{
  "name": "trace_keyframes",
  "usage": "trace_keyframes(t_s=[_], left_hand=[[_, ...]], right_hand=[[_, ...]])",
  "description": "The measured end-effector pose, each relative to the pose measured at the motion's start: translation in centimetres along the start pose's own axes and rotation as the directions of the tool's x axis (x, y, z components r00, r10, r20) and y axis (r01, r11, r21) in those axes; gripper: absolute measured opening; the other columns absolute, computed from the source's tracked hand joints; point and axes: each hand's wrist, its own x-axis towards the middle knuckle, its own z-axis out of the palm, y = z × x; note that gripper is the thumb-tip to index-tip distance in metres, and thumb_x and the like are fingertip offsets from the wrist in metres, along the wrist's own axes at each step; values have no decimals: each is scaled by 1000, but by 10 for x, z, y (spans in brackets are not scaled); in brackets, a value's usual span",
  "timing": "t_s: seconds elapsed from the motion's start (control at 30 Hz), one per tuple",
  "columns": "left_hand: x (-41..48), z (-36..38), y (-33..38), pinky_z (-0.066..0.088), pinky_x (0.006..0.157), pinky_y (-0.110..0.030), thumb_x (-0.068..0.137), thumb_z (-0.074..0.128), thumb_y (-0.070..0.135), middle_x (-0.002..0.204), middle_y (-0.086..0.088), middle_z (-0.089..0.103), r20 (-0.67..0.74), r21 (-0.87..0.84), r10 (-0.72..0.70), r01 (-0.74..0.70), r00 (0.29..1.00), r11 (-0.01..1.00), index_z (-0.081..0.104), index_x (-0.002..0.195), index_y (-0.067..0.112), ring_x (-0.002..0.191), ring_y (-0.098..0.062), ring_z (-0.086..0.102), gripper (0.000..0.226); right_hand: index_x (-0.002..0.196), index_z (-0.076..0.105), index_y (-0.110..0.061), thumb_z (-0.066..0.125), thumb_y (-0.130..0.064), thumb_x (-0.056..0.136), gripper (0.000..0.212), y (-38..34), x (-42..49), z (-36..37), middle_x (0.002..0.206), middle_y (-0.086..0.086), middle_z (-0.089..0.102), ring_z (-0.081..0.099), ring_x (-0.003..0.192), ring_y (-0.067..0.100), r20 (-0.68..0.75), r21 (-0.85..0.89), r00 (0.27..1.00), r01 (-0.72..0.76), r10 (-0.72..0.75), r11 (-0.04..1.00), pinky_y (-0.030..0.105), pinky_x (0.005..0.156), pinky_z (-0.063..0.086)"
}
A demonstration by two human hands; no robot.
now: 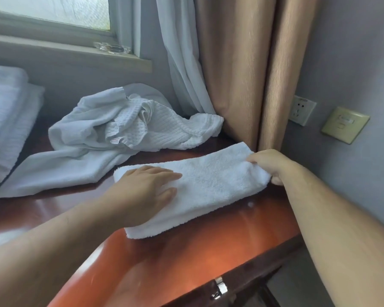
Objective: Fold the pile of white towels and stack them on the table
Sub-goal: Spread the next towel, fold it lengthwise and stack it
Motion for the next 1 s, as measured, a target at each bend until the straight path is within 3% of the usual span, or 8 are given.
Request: trace_keyframes(t_s=[0.1,0.2,0.3,0.4,0.47,0.77,0.9,1.0], left_hand=[[-1,9,-4,11,118,-28,100,37,56,158,26,29,73,70,28,-34,997,997,34,150,50,149,-5,19,50],[-4,17,-6,-1,116,-24,98,24,64,162,28,17,110,100,37,-48,993,994,22,153,51,152,-5,7,57],[-6,20,-9,-5,115,-22,95,16,67,163,29,10,118,81,37,-47,992,996,18,154,52,152,-3,1,61],[-10,17,-15,-6,119,-26,92,12,69,162,31,2,132,54,28,-35,991,998,15,151,59,152,-1,-8,60],[-16,14,-23,-6,123,-31,93,11,67,160,34,0,133,49,-8,2,991,999,14,148,65,152,-2,-9,55],[-74,-1,-39,-6,124,-29,84,0,77,156,41,0,78,22,-49,48,996,999,13,136,74,148,10,-9,54],[-120,-10,-45,-9,116,-16,86,1,77,158,39,4,54,21,-64,63,997,998,15,145,68,146,13,-9,62],[-160,-25,-55,-2,118,-19,88,7,77,157,41,9,35,29,-110,109,993,994,20,148,63,146,15,-5,63]], right_hand=[[90,70,-2,65,-21,87,20,-5,0,7,86,16,72,68,72,27,-99,-314,991,57,-93,948,30,59,51],[108,65,-14,60,-19,91,19,-15,-11,26,116,11,63,59,106,32,-320,-704,875,37,-363,710,41,87,47],[130,60,-22,45,-32,97,38,-18,-24,58,137,7,54,47,126,31,-217,-652,822,278,-526,705,48,104,35],[158,27,-28,24,-54,99,65,-6,-29,86,167,0,20,11,154,27,85,-661,932,318,-353,680,50,122,12],[162,11,-28,16,-57,99,70,0,-25,91,170,-3,2,-7,156,25,120,-694,945,299,-305,655,51,124,-1],[162,5,-28,13,-57,101,68,-22,-64,112,170,4,-8,-13,155,30,177,-721,956,289,-235,630,55,123,-6],[161,9,-29,14,-64,99,72,-38,-115,162,170,3,-3,-12,155,27,384,-616,836,548,-391,567,52,122,-9],[158,26,-26,22,-58,99,67,-42,-153,200,168,1,18,7,156,25,430,-494,711,701,-556,514,45,124,3]])
